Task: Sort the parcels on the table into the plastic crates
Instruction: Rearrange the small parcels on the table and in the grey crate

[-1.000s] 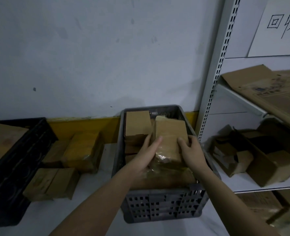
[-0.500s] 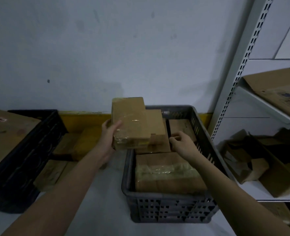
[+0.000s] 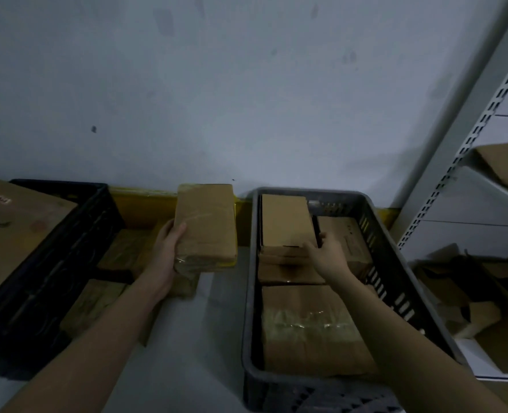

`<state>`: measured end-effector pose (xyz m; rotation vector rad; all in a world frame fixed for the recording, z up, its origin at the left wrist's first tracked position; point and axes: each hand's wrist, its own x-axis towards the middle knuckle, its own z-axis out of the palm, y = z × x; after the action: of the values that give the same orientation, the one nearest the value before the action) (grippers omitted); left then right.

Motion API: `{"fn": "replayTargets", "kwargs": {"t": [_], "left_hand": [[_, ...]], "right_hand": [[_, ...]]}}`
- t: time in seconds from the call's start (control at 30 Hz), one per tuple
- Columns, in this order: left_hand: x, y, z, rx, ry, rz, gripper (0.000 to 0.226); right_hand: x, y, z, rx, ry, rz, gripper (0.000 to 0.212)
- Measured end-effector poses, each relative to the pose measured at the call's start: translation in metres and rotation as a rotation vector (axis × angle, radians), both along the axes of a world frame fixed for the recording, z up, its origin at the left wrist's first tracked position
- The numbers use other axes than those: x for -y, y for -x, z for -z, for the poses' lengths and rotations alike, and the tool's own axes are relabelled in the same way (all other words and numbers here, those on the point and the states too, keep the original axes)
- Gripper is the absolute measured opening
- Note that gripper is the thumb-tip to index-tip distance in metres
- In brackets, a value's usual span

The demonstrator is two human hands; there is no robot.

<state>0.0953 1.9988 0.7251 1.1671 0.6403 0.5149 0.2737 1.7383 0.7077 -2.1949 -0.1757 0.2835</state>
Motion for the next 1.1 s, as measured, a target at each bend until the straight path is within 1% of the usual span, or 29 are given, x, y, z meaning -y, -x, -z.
{"fn": "replayTargets", "kwargs": {"t": [0.07, 0.13, 0.17, 0.23, 0.27, 0.3, 0.33, 0.37, 0.47, 0.5, 0.6, 0.73, 0.83, 1.0, 1.1], "left_hand": [[-0.010, -0.002, 0.007, -0.020, -0.005, -0.008, 0.049], [-0.018, -0.002, 0.017, -0.047, 0.010, -0.014, 0.051], [-0.023, -0.002, 0.022, -0.063, 0.013, -0.017, 0.056], [-0.032, 0.000, 0.033, -0.109, 0.005, -0.024, 0.077], [-0.036, 0.001, 0.038, -0.130, 0.005, -0.032, 0.087], [-0.040, 0.002, 0.043, -0.144, 0.007, -0.036, 0.092], [-0.043, 0.003, 0.048, -0.150, 0.014, -0.037, 0.091], [-0.043, 0.004, 0.049, -0.153, 0.031, -0.036, 0.084], [-0.038, 0.006, 0.047, -0.137, 0.135, -0.048, 0.050], [-0.036, 0.008, 0.048, -0.134, 0.177, -0.036, 0.045], [-0.026, 0.021, 0.038, -0.121, 0.302, -0.031, 0.050], [0.004, 0.054, 0.036, -0.102, 0.417, -0.043, 0.044], [0.034, 0.079, 0.049, -0.101, 0.497, -0.018, 0.053], [0.063, 0.111, 0.058, -0.179, 0.415, -0.052, 0.061], [0.065, 0.128, 0.062, -0.240, 0.351, -0.069, 0.063]], "right_hand": [[-0.008, -0.014, 0.010, -0.064, 0.014, 0.040, 0.062], [-0.013, -0.031, 0.027, -0.098, 0.068, 0.042, 0.057], [-0.015, -0.034, 0.030, -0.099, 0.103, 0.046, 0.056], [-0.018, -0.037, 0.034, -0.092, 0.128, 0.085, 0.048], [-0.020, -0.032, 0.026, -0.075, 0.113, 0.112, 0.039], [-0.023, -0.028, 0.020, -0.065, 0.075, 0.131, 0.030], [-0.026, -0.023, 0.013, -0.067, 0.002, 0.151, 0.024], [-0.028, -0.020, 0.006, -0.082, -0.082, 0.173, 0.021], [-0.031, -0.019, -0.003, -0.118, -0.262, 0.198, 0.025], [-0.029, -0.020, -0.003, -0.131, -0.307, 0.210, 0.026], [-0.022, -0.015, -0.008, -0.142, -0.436, 0.255, 0.025], [-0.008, 0.003, -0.013, -0.153, -0.595, 0.300, 0.027], [0.001, 0.023, -0.018, -0.163, -0.672, 0.273, 0.028], [0.001, 0.054, -0.028, -0.195, -0.756, 0.161, 0.026], [-0.002, 0.078, -0.022, -0.269, -0.795, 0.101, 0.017]]}}
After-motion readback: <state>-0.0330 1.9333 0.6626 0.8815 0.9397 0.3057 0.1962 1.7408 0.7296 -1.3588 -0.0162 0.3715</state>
